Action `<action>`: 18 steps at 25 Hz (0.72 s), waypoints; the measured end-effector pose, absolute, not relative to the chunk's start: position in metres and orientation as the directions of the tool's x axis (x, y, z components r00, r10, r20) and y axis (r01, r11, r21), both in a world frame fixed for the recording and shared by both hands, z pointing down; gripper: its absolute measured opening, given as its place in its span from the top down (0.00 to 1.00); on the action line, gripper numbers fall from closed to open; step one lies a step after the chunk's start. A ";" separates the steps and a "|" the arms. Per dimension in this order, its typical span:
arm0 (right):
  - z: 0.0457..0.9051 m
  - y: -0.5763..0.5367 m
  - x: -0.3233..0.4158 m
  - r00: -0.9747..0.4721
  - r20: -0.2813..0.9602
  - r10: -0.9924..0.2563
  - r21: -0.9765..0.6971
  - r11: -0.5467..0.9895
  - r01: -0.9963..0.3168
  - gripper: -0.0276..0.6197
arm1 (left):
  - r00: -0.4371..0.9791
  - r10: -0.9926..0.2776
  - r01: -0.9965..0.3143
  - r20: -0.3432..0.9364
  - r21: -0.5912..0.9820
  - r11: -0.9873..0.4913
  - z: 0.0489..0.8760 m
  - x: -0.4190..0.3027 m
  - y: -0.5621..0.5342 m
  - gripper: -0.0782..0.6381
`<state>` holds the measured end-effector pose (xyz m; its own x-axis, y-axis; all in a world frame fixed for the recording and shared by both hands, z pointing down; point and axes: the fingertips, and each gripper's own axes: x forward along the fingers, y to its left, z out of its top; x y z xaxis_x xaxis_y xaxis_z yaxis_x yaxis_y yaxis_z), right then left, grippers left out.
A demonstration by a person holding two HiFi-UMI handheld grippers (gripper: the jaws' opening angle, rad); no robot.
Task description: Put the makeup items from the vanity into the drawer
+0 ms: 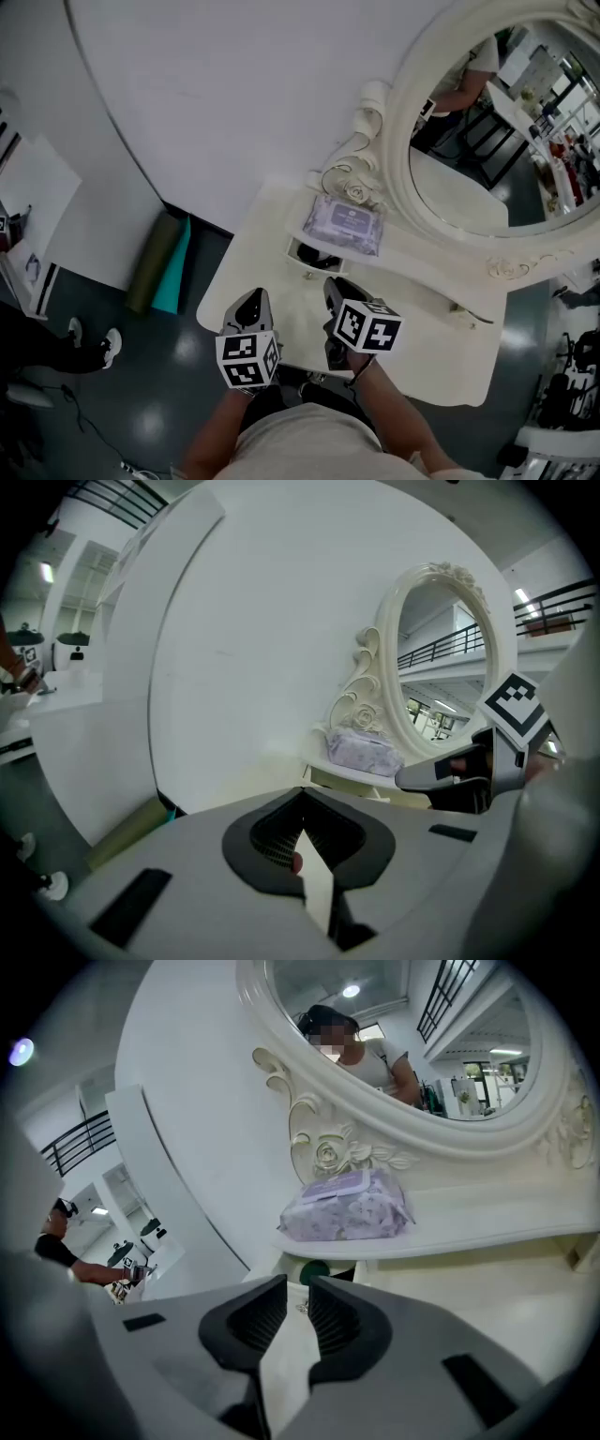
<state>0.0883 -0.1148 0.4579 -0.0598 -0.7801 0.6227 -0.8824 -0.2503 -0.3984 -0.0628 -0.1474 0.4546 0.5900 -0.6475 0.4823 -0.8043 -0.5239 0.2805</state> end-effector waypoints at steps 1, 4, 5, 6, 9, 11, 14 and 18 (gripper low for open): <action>0.455 -0.113 0.089 -0.052 0.612 -0.789 -0.407 -0.258 -0.876 0.84 | 0.598 -0.640 -0.797 0.484 0.275 -0.537 0.453 -0.063 -0.145 0.89; 0.447 -0.103 0.088 -0.039 0.581 -0.813 -0.447 -0.278 -0.850 0.89 | 0.622 -0.613 -0.774 0.486 0.265 -0.575 0.448 -0.061 -0.134 0.89; 0.444 -0.099 0.088 -0.035 0.570 -0.821 -0.458 -0.282 -0.843 0.90 | 0.631 -0.606 -0.765 0.485 0.260 -0.589 0.446 -0.060 -0.131 0.89; 0.442 -0.096 0.088 -0.028 0.558 -0.829 -0.467 -0.286 -0.837 0.91 | 0.640 -0.598 -0.756 0.483 0.254 -0.603 0.444 -0.059 -0.128 0.89; 0.439 -0.086 0.089 -0.007 0.531 -0.847 -0.483 -0.296 -0.824 0.92 | 0.667 -0.571 -0.723 0.478 0.232 -0.651 0.439 -0.054 -0.119 0.89; 0.437 -0.077 0.089 0.006 0.521 -0.854 -0.486 -0.303 -0.820 0.92 | 0.683 -0.553 -0.703 0.478 0.224 -0.675 0.438 -0.051 -0.111 0.89; 0.437 -0.065 0.087 0.030 0.511 -0.859 -0.489 -0.318 -0.812 0.92 | 0.698 -0.532 -0.683 0.480 0.222 -0.696 0.438 -0.052 -0.103 0.89; 0.438 -0.041 0.088 0.077 0.511 -0.856 -0.469 -0.353 -0.809 0.93 | 0.713 -0.503 -0.661 0.489 0.230 -0.714 0.442 -0.051 -0.093 0.89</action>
